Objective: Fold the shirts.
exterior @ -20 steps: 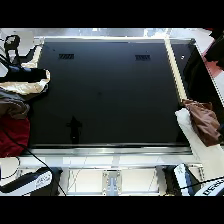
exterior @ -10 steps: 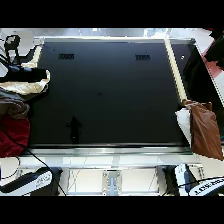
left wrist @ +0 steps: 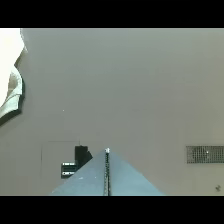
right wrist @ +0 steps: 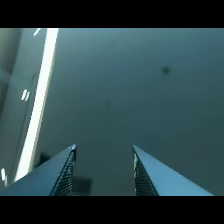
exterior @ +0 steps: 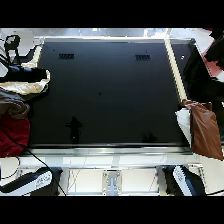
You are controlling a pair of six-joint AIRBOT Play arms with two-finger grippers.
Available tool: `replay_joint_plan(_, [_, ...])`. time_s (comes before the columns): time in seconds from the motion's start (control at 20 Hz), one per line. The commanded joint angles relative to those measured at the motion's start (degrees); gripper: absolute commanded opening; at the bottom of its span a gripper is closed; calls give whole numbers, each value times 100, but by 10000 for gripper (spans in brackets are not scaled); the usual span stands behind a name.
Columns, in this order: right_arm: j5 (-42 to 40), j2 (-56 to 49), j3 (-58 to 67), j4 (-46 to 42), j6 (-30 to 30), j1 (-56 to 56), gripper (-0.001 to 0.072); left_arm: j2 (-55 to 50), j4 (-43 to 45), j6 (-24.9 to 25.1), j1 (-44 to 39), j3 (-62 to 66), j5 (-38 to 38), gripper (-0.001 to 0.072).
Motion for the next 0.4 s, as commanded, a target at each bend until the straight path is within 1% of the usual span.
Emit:
replay_joint_plan(0.0, [-151, -72, 22, -212, -138, 1213, 406, -2, 0, 2, 0, -2, 2, 14])
replay_joint_plan(0.15, [-144, -76, 22, -238, -17, 1576, 407, -2, 2, 2, 0, -2, 2, 14])
replay_joint_plan(0.35, [24, -76, 22, -236, -7, 1639, 407, -2, 2, 2, 0, -2, 4, 14])
